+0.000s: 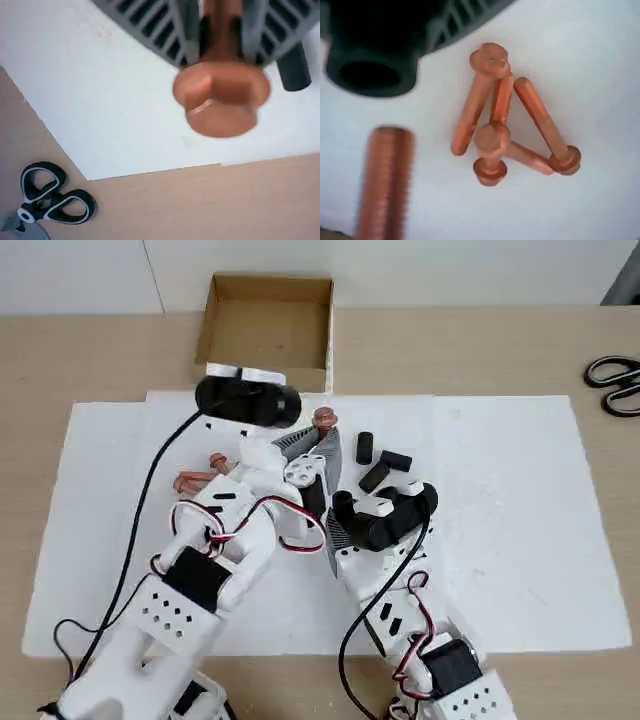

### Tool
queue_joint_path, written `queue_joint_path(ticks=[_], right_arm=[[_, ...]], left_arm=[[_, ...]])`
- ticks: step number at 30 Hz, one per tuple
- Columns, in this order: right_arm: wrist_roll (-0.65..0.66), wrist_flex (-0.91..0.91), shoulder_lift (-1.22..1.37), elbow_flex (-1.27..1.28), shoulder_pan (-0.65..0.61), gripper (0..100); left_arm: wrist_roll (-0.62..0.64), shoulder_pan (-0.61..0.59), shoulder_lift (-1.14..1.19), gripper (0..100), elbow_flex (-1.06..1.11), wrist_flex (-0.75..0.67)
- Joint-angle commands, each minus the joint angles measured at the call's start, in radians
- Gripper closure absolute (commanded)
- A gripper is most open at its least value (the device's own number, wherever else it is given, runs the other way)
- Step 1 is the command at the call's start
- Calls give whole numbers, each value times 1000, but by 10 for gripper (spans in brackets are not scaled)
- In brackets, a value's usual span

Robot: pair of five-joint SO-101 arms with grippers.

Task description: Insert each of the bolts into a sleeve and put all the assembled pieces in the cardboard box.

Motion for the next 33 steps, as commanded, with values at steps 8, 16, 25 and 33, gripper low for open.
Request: queue_joint_path(ticks=[8,16,25,33], right_arm=[[-12,-19,-15,-6,-41,995],[-12,-19,-15,-8,-39,995],[-12,-19,-16,-6,-39,995],[-12,-19,-16,-6,-39,995]], left_arm=[[-9,48,-57,994,35,-58],[-9,46,-57,994,33,-8],[-9,43,-83,994,36,-6],[-11,43,-127,994,79,23]])
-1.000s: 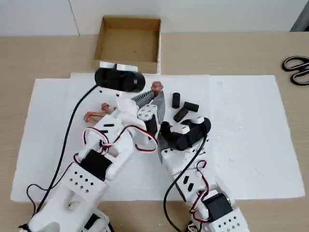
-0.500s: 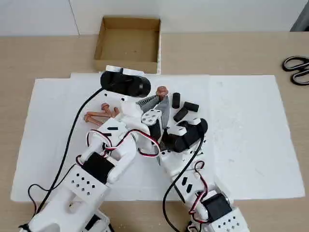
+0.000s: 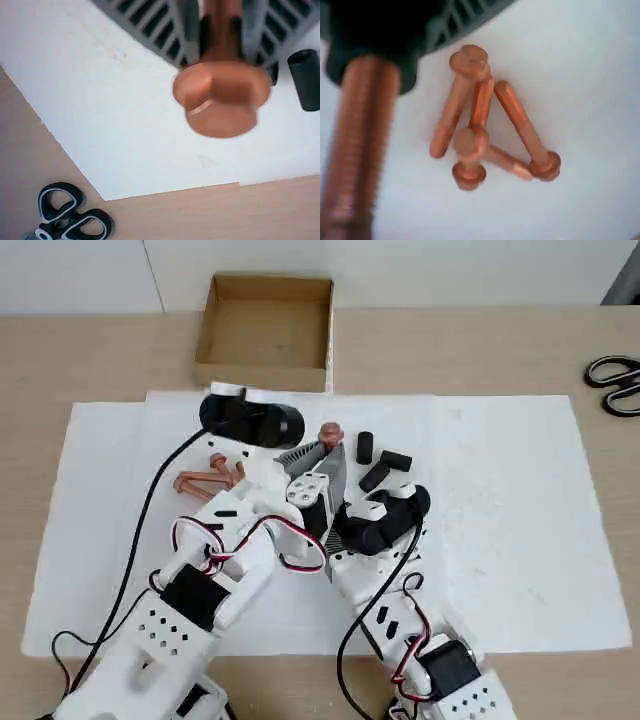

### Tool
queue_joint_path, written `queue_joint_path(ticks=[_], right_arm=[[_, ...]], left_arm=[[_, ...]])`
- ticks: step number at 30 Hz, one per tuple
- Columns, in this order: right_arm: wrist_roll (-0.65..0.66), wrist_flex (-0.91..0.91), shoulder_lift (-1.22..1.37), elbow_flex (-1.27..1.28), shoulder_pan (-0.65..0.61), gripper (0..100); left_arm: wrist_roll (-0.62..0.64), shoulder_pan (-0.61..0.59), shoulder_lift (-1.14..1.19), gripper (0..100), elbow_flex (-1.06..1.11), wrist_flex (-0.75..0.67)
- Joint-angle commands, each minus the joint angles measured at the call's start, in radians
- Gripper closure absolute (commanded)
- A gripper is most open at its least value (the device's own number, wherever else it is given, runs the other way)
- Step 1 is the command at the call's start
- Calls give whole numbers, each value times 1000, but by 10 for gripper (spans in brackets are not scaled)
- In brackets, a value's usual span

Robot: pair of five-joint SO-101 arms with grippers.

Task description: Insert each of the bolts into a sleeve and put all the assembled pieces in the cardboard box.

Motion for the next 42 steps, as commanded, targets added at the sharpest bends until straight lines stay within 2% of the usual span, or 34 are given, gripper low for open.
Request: queue_joint_path(ticks=[1,10,19,28,34,42], right_arm=[[-12,-19,-16,-8,-2,995],[-12,-18,-16,-9,-2,995],[-12,-15,-19,-11,-2,995],[-11,-15,-21,-11,-2,995],[-11,-16,-21,-11,-2,995],[-11,-16,-22,-11,-2,995]], left_arm=[[-11,0,-35,994,5,-2],[-11,0,-35,994,10,-3],[-12,-20,-35,994,85,-129],[-12,-18,-35,994,93,-121],[-12,-15,-37,994,88,-29],[-12,-14,-37,994,96,-3]])
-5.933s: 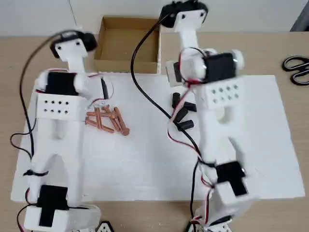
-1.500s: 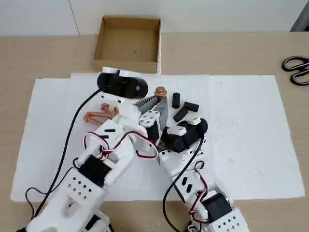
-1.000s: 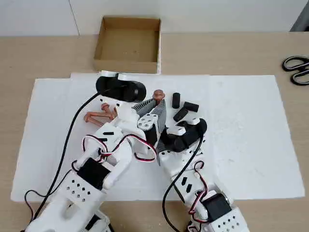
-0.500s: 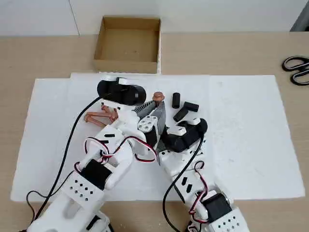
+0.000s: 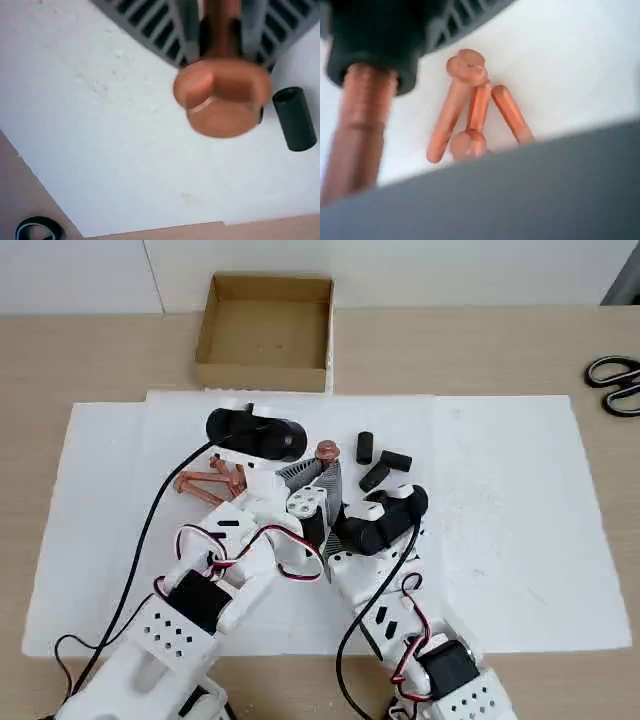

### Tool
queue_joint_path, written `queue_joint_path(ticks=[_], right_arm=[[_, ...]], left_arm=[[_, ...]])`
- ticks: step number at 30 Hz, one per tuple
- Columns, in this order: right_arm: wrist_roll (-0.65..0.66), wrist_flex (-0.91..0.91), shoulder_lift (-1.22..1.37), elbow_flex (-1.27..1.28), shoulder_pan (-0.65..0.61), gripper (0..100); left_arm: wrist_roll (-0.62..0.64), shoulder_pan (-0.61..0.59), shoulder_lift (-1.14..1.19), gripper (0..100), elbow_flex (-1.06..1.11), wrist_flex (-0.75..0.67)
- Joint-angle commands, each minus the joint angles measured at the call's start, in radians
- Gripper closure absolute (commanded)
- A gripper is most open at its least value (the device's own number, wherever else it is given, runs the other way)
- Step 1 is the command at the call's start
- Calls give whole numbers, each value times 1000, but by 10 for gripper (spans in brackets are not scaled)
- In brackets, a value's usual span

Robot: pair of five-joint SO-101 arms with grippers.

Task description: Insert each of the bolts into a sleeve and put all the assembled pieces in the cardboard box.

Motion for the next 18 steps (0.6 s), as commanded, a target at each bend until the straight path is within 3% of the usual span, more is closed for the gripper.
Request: queue_joint_path(ticks=[1,18], right_arm=[[-11,-16,-22,-11,-1,995],[-9,-18,-22,-11,-1,995]], left_arm=[[-6,-5,-23,994,-2,25],[-6,40,-23,994,1,137]])
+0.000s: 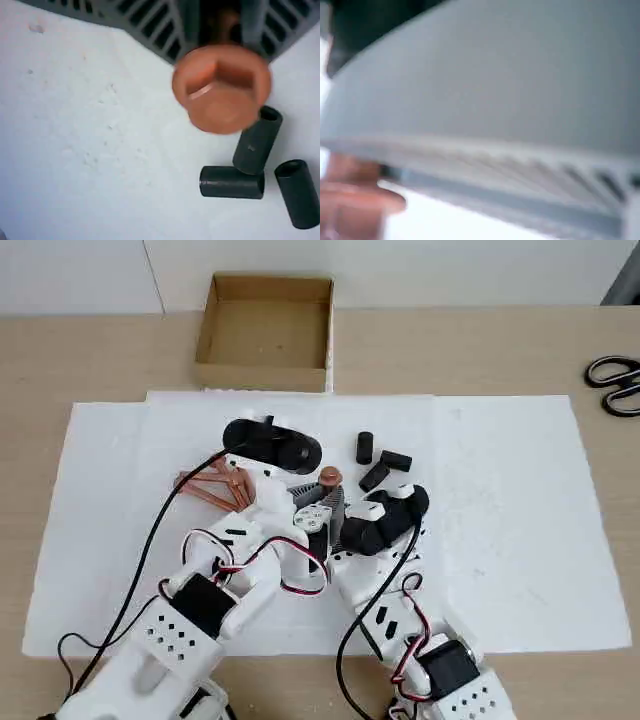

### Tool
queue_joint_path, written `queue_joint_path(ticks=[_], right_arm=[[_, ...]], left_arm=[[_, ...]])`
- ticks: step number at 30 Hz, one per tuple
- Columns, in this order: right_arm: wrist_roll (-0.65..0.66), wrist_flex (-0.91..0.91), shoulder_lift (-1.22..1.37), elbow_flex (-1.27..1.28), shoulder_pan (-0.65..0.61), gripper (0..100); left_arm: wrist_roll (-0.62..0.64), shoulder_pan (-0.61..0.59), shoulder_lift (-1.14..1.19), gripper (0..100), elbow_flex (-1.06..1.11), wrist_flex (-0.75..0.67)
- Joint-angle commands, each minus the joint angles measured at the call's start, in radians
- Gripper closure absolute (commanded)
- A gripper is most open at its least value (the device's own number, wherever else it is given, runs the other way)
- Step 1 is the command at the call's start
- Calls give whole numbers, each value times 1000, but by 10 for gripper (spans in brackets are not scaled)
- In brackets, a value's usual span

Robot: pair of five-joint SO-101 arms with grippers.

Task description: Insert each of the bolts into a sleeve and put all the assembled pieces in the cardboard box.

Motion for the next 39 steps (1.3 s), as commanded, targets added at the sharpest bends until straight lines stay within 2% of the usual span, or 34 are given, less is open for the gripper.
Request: queue_joint_path(ticks=[1,9,17,27,33,39], right_arm=[[-8,-16,-24,-11,1,995],[-8,-16,-24,-11,1,995],[-8,-15,-24,-9,1,995],[-8,-18,-24,-8,1,995],[-8,-18,-21,-8,1,995],[-8,-18,-16,-6,1,995]], left_arm=[[-6,2,-17,994,-2,21],[-5,2,-17,986,-4,52],[0,5,-17,810,-12,114],[-2,-5,-149,732,-61,224],[-3,-124,-161,731,-74,236],[-3,-281,-161,732,-205,361]])
